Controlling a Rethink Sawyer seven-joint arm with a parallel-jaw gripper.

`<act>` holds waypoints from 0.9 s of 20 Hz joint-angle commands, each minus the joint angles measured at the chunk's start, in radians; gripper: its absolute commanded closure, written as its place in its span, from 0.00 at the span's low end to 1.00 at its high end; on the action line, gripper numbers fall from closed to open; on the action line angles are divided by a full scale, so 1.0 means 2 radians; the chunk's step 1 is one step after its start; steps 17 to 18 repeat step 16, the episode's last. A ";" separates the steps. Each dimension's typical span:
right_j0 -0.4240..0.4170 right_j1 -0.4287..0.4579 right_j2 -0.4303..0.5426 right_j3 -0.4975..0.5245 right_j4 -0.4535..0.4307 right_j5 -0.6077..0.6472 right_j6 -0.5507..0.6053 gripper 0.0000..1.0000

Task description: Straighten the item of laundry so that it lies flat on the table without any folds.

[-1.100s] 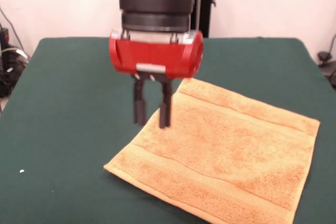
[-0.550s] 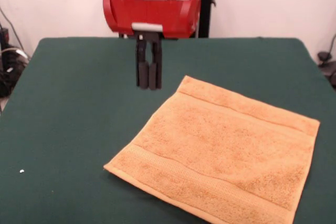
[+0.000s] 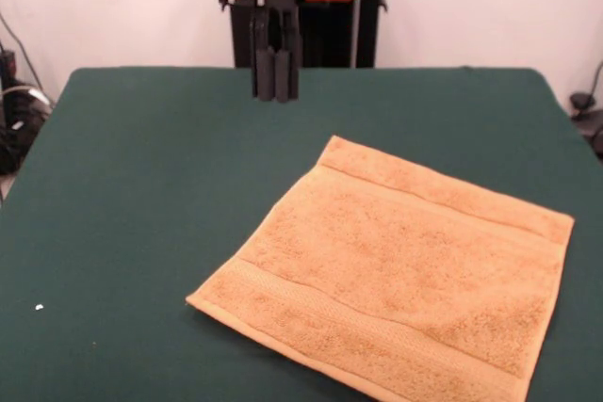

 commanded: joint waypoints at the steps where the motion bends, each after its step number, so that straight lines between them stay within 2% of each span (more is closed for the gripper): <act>1: 0.005 -0.031 0.014 0.025 -0.043 0.107 0.028 1.00; 7: -0.012 -0.067 0.024 0.026 -0.073 0.148 -0.004 1.00; 18: -0.033 -0.085 0.044 0.026 -0.099 0.157 -0.012 1.00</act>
